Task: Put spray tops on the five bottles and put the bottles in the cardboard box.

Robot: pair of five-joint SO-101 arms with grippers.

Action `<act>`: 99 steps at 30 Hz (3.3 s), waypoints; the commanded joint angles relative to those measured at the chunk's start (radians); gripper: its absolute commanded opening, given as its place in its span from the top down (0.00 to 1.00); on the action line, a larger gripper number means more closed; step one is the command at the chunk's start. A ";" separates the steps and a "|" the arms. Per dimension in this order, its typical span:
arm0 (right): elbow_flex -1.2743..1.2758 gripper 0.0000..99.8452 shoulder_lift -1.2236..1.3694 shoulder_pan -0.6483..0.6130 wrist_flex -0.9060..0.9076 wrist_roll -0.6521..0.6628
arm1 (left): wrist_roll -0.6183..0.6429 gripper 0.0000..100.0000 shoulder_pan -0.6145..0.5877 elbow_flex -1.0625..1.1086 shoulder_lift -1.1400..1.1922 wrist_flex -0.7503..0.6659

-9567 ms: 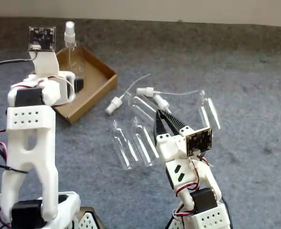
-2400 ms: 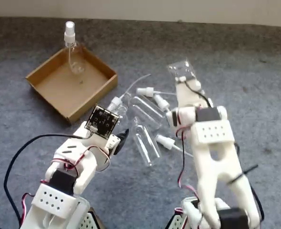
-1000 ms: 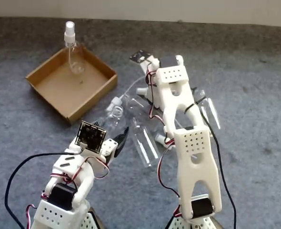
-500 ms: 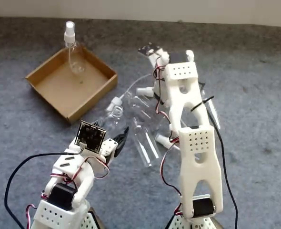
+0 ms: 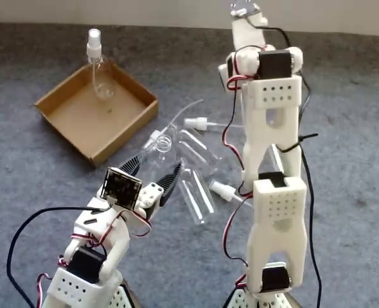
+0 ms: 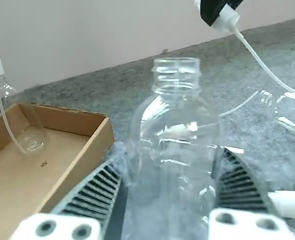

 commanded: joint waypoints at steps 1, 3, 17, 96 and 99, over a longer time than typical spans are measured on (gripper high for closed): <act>-0.058 0.97 -0.176 -0.008 0.021 -0.098 | 0.167 0.92 0.012 0.021 -0.008 -0.026; -0.058 0.97 -0.240 -0.025 0.021 -0.130 | 0.272 0.92 0.012 0.021 -0.008 -0.028; 0.064 0.97 -0.685 -0.285 0.021 -0.207 | 0.290 0.92 0.165 0.021 -0.008 -0.169; 1.267 0.97 -1.623 -0.289 -0.588 -0.245 | 0.147 0.92 0.509 0.022 -0.001 -0.176; 1.265 0.97 -1.624 -0.289 -0.584 -0.247 | 0.147 0.92 0.509 0.022 -0.001 -0.176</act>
